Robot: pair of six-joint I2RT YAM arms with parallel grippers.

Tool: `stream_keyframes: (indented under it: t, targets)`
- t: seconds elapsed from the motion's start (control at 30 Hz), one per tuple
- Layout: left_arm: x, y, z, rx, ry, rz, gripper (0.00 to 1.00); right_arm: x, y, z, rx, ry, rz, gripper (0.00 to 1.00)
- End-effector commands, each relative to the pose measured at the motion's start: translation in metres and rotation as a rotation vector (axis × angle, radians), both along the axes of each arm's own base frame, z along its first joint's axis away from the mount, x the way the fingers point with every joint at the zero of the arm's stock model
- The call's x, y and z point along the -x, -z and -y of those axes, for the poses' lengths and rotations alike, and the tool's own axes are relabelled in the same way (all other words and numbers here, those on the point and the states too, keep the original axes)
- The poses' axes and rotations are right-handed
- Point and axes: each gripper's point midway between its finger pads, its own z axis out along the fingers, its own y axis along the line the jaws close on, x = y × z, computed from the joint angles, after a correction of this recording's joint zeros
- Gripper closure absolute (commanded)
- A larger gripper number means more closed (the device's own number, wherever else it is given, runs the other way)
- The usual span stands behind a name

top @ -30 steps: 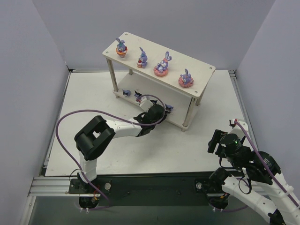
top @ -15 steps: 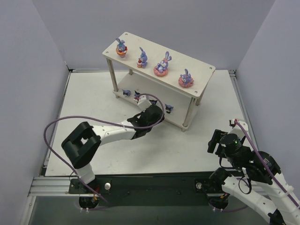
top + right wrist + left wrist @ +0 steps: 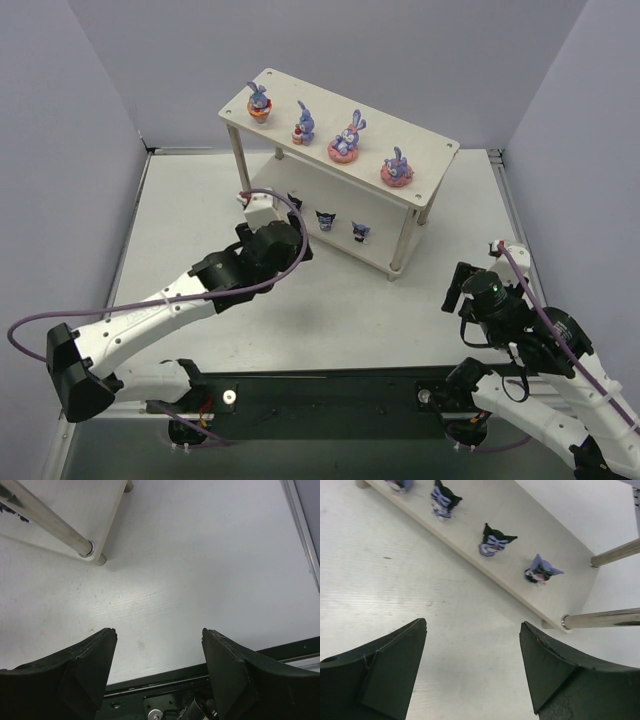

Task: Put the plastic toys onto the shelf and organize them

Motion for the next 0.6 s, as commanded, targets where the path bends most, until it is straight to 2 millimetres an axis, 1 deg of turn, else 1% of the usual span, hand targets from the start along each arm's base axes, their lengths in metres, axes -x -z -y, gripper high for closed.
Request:
stream_keyframes:
  t: [0.0,0.03,0.1,0.13,0.17,0.23,0.37,0.47,0.57]
  targets:
    - [0.015,-0.011,-0.057,-0.202,-0.047,0.030,0.15,-0.014,-0.025,0.016,0.063,0.092,0.088,0.29]
    - [0.019,-0.016,-0.066,-0.183,-0.053,0.054,0.15,-0.015,-0.028,0.017,0.073,0.097,0.095,0.29]
    - [0.023,-0.023,-0.075,-0.183,-0.053,0.090,0.14,-0.018,-0.036,0.021,0.090,0.108,0.117,0.29]
    - [0.026,-0.034,-0.081,-0.147,-0.055,0.123,0.14,-0.019,-0.038,0.021,0.096,0.112,0.118,0.29]
    - [0.027,-0.034,-0.085,-0.150,-0.052,0.132,0.12,-0.020,-0.039,0.021,0.101,0.113,0.118,0.29]
    - [0.031,-0.045,-0.094,-0.136,-0.047,0.170,0.10,-0.021,-0.041,0.020,0.096,0.114,0.121,0.29]
    - [0.035,-0.055,-0.104,-0.152,-0.045,0.202,0.09,-0.023,-0.040,0.016,0.082,0.119,0.115,0.29]
    - [0.036,-0.056,-0.110,-0.176,-0.049,0.203,0.08,-0.023,-0.040,0.016,0.070,0.127,0.119,0.29]
    - [0.036,-0.057,-0.110,-0.188,-0.042,0.201,0.08,-0.022,-0.039,0.016,0.061,0.131,0.120,0.29]
